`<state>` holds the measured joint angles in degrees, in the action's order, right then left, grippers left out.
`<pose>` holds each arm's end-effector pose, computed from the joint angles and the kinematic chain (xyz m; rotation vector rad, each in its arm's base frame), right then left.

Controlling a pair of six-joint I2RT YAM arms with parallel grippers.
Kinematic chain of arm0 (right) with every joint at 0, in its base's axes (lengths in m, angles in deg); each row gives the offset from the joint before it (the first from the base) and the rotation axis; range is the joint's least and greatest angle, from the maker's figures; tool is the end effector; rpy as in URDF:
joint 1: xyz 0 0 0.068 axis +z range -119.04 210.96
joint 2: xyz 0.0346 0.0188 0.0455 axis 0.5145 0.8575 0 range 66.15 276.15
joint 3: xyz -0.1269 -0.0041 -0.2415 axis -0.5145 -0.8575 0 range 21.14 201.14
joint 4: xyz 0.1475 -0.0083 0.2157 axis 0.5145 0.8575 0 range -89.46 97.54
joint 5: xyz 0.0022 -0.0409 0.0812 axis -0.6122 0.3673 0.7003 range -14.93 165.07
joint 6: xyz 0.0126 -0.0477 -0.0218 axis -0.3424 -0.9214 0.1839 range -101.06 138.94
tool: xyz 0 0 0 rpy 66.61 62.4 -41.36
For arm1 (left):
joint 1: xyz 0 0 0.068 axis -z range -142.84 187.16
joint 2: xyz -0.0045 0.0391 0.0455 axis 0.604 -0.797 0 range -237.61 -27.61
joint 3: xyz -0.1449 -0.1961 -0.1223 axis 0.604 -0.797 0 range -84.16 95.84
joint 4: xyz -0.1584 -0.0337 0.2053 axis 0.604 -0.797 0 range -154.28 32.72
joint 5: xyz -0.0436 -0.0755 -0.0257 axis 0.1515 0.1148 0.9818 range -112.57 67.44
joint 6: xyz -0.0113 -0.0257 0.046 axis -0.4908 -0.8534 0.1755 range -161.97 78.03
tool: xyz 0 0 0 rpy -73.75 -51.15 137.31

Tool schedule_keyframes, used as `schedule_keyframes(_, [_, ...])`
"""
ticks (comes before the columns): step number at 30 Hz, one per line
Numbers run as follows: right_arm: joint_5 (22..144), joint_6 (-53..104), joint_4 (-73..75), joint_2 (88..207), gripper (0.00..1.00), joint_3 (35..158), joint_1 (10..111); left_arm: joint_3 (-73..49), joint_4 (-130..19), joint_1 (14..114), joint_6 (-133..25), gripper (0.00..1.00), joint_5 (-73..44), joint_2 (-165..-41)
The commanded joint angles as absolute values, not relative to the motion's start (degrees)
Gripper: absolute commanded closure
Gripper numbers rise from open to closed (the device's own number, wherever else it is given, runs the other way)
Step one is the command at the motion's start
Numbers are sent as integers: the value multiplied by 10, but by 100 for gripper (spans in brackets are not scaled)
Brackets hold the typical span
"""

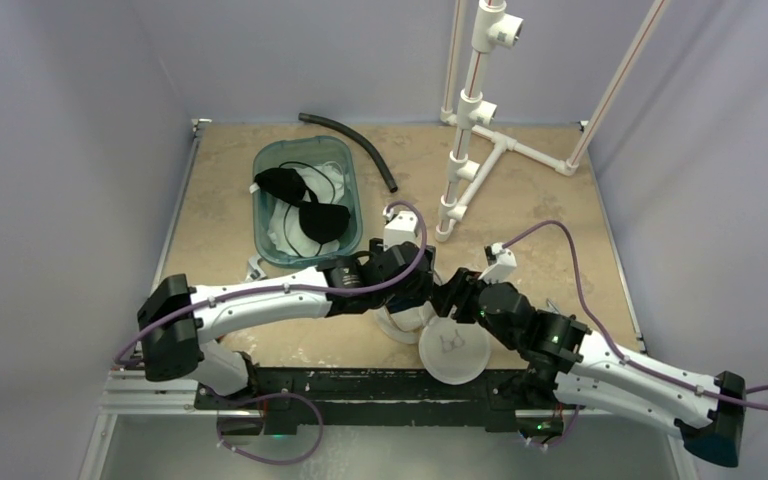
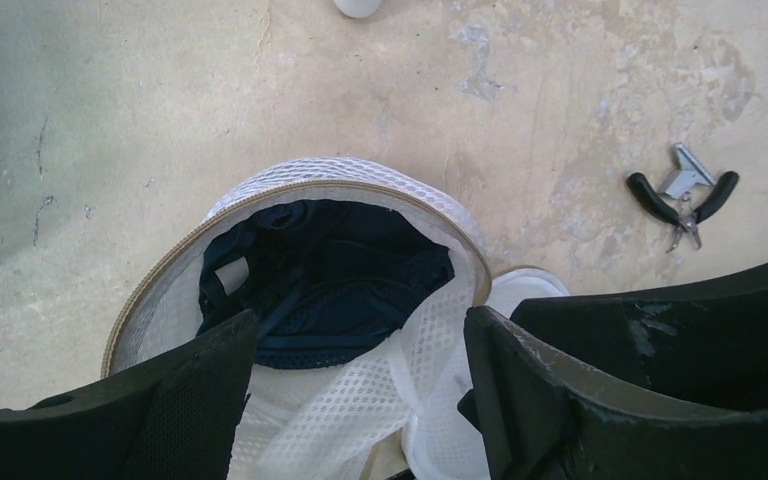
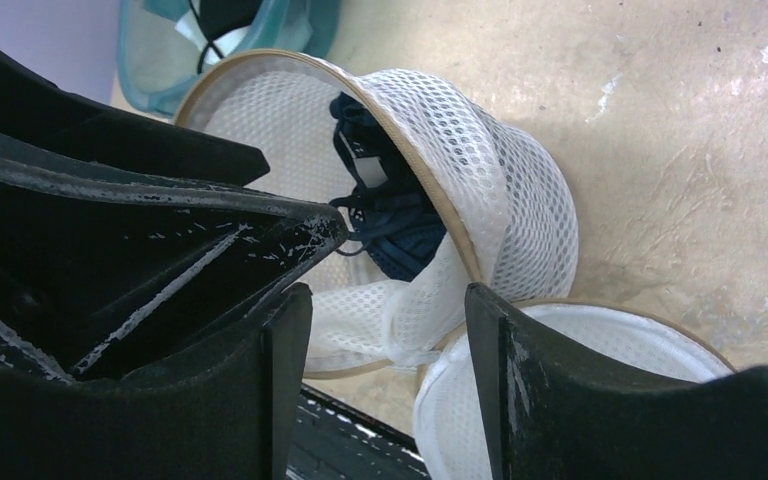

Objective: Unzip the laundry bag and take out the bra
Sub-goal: Pick up the bra from the laundry bag.

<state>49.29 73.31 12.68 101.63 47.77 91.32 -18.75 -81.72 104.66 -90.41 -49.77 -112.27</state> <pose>0.0903 0.1273 0.2503 0.2082 1.9975 0.9036 0.1387 -0.2922 0.2792 0.1445 2.2832 -0.5330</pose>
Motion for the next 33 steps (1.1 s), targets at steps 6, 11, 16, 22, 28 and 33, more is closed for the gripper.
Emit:
schedule_keyframes(6, [445, 749, 134, 1039, 41, 485, 916, -144, -844, 1038, -882, 32, -544, -1184])
schedule_keyframes(11, [425, 755, 108, 1061, 44, 470, 915, -147, -850, 1018, -873, 36, -563, -1222])
schedule_keyframes(16, [430, 739, 58, 1110, 45, 470, 913, -147, -848, 1007, -885, 33, -570, -1241])
schedule_keyframes(22, [428, 716, 39, 1174, 50, 498, 890, -148, -847, 1005, -889, 23, -601, -1243])
schedule_keyframes(28, [447, 702, 10, 1187, 76, 492, 866, -143, -819, 990, -863, 39, -571, -1263])
schedule_keyframes(33, [456, 693, 11, 1165, 97, 477, 859, -139, -810, 982, -851, 57, -566, -1275])
